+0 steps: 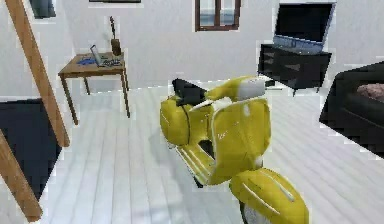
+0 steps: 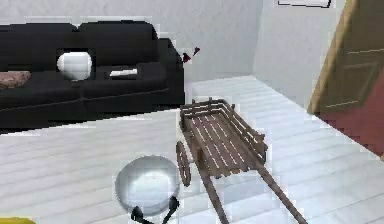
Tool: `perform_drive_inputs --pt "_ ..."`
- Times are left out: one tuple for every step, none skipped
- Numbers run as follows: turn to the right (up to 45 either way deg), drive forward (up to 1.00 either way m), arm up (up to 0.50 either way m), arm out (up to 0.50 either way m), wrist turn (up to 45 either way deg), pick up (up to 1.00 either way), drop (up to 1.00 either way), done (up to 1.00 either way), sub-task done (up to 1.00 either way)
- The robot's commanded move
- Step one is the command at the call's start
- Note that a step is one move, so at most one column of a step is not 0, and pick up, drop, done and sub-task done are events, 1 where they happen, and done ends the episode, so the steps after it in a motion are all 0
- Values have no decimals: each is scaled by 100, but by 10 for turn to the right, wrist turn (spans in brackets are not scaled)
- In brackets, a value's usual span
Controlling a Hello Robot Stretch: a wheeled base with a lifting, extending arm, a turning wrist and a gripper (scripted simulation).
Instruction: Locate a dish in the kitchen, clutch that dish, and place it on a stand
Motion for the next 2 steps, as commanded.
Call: perform_drive_inputs --pt "450 0 0 0 0 0 0 0 0" --pt "90 0 0 0 0 0 0 0 0"
